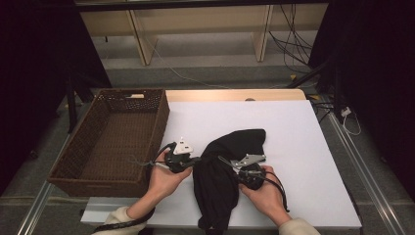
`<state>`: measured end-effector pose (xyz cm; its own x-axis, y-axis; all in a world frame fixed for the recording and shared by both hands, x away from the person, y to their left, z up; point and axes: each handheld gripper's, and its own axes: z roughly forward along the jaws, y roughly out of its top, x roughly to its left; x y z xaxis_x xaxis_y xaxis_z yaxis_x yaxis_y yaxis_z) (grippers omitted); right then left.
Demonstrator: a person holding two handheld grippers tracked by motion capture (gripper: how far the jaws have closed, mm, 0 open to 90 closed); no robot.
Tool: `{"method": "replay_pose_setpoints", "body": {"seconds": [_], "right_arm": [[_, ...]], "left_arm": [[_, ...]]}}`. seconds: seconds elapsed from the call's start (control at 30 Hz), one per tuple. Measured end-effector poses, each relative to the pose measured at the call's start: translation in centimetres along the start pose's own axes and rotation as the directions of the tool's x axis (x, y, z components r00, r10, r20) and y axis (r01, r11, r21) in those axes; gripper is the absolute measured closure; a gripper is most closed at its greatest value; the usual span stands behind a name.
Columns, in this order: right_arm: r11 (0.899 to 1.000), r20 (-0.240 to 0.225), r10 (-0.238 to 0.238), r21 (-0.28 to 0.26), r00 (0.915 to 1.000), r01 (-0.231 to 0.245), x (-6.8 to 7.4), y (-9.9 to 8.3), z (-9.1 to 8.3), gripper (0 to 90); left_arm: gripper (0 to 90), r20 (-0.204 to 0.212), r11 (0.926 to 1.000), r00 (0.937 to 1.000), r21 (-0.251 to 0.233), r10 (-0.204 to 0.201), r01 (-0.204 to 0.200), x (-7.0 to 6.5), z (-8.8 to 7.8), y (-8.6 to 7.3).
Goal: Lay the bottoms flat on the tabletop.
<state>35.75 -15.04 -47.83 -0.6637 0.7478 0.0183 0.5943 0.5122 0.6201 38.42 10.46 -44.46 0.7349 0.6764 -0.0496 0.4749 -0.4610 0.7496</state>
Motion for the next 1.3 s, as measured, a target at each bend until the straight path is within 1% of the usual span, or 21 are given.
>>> {"method": "replay_pose_setpoints", "body": {"seconds": [0.13, 0.2, 0.23, 0.3, 0.33, 0.4, 0.47, 0.53, 0.6, 0.67, 0.73, 0.77, 0.83, 0.9, 0.93, 1.0, 1.03, 1.1, 1.13, 1.23, 1.3], "right_arm": [[1.000, 0.007, 0.011, 0.023, 0.9999, -0.011, -0.4, -0.3, -1.7, 90.0], [0.999, 0.010, 0.018, 0.039, 0.9998, -0.018, -0.6, -0.7, -2.3, 90.0], [0.998, 0.013, -0.002, 0.063, 0.9999, 0.001, -0.9, -1.1, -2.8, 90.0], [0.997, 0.015, 0.049, 0.067, 0.9987, -0.049, -0.7, -1.6, -3.3, 90.0], [0.994, 0.012, 0.057, 0.097, 0.9983, -0.058, -0.8, -2.1, -3.7, 90.0], [0.991, 0.009, 0.070, 0.115, 0.9975, -0.070, -1.0, -2.9, -4.3, 90.0], [0.990, 0.000, 0.106, 0.094, 0.9944, -0.105, -1.5, -3.4, -4.7, 89.3], [0.988, 0.008, 0.146, 0.046, 0.9893, -0.146, -2.4, -3.4, -5.1, 80.5], [0.986, 0.057, 0.167, -0.018, 0.9843, -0.166, -3.6, -3.1, -5.1, 73.1], [0.979, 0.107, 0.200, -0.064, 0.9741, -0.194, -4.9, -2.7, -4.9, 65.6], [0.974, 0.148, 0.221, -0.094, 0.9640, -0.208, -6.1, -2.3, -4.4, 60.4], [0.972, 0.155, 0.228, -0.097, 0.9611, -0.215, -6.7, -2.1, -4.2, 58.3], [0.971, 0.180, 0.233, -0.103, 0.9557, -0.217, -7.6, -1.8, -3.4, 53.0], [0.970, 0.197, 0.238, -0.100, 0.9510, -0.222, -8.2, -1.5, -2.8, 51.6], [0.969, 0.204, 0.244, -0.099, 0.9481, -0.228, -8.5, -1.3, -2.5, 51.7], [0.974, 0.203, 0.225, -0.081, 0.9531, -0.212, -8.8, -1.1, -1.9, 53.2], [0.975, 0.205, 0.223, -0.069, 0.9531, -0.213, -8.8, -1.0, -1.5, 55.4], [0.980, 0.199, 0.200, -0.050, 0.9594, -0.194, -8.9, -0.9, -1.0, 61.5], [0.979, 0.197, 0.202, -0.042, 0.9594, -0.198, -8.9, -0.7, -0.7, 64.0], [0.981, 0.184, 0.195, -0.044, 0.9634, -0.190, -9.2, -0.3, -0.7, 82.4], [0.974, 0.160, 0.224, -0.068, 0.9614, -0.215, -9.3, 0.1, -1.1, 87.4]], "left_arm": [[89.2, 0.048, 0.9997, 0.9988, 0.026, -0.004, 0.003, -0.6, 0.3, -0.3], [89.1, 0.071, 0.9990, 0.9974, 0.042, 0.012, -0.015, -1.2, 0.5, -0.3], [89.1, 0.082, 0.9986, 0.9965, 0.049, 0.016, -0.020, -1.5, 0.6, -0.3], [89.1, 0.113, 0.9970, 0.9930, 0.065, 0.034, -0.042, -2.3, 0.7, -0.3], [89.0, 0.127, 0.9964, 0.9911, 0.069, 0.039, -0.048, -2.7, 0.8, -0.3], [88.8, 0.145, 0.9950, 0.9879, 0.075, 0.054, -0.066, -3.1, 0.9, -0.3], [88.4, 0.146, 0.9940, 0.9869, 0.075, 0.069, -0.080, -3.4, 1.0, -0.3], [87.8, 0.140, 0.9937, 0.9873, 0.072, 0.075, -0.086, -3.4, 1.1, -0.3], [87.1, 0.137, 0.9943, 0.9877, 0.066, 0.074, -0.084, -3.3, 1.1, -0.2], [83.7, 0.122, 0.9942, 0.9885, 0.048, 0.089, -0.096, -3.2, 1.1, -0.1], [77.1, 0.100, 0.9940, 0.9892, 0.010, 0.107, -0.109, -3.0, 1.0, 0.1], [72.5, 0.090, 0.9936, 0.9896, -0.006, 0.113, -0.113, -2.9, 1.0, 0.2], [61.1, 0.070, 0.9943, 0.9920, -0.029, 0.105, -0.103, -2.8, 1.1, 0.3], [54.8, 0.053, 0.9947, 0.9938, -0.038, 0.098, -0.096, -2.7, 1.1, 0.4], [52.7, 0.052, 0.9945, 0.9939, -0.043, 0.098, -0.095, -2.7, 1.1, 0.5], [50.0, 0.045, 0.9942, 0.9943, -0.050, 0.097, -0.095, -2.6, 1.0, 0.6], [48.9, 0.042, 0.9939, 0.9941, -0.052, 0.100, -0.098, -2.6, 1.0, 0.6], [47.4, 0.037, 0.9936, 0.9944, -0.058, 0.099, -0.097, -2.6, 1.0, 0.7], [47.1, 0.033, 0.9937, 0.9946, -0.058, 0.098, -0.096, -2.5, 1.0, 0.8], [46.9, 0.021, 0.9936, 0.9951, -0.061, 0.096, -0.095, -2.5, 1.0, 0.8], [47.2, 0.015, 0.9927, 0.9949, -0.068, 0.100, -0.099, -2.4, 0.9, 0.8]]}}
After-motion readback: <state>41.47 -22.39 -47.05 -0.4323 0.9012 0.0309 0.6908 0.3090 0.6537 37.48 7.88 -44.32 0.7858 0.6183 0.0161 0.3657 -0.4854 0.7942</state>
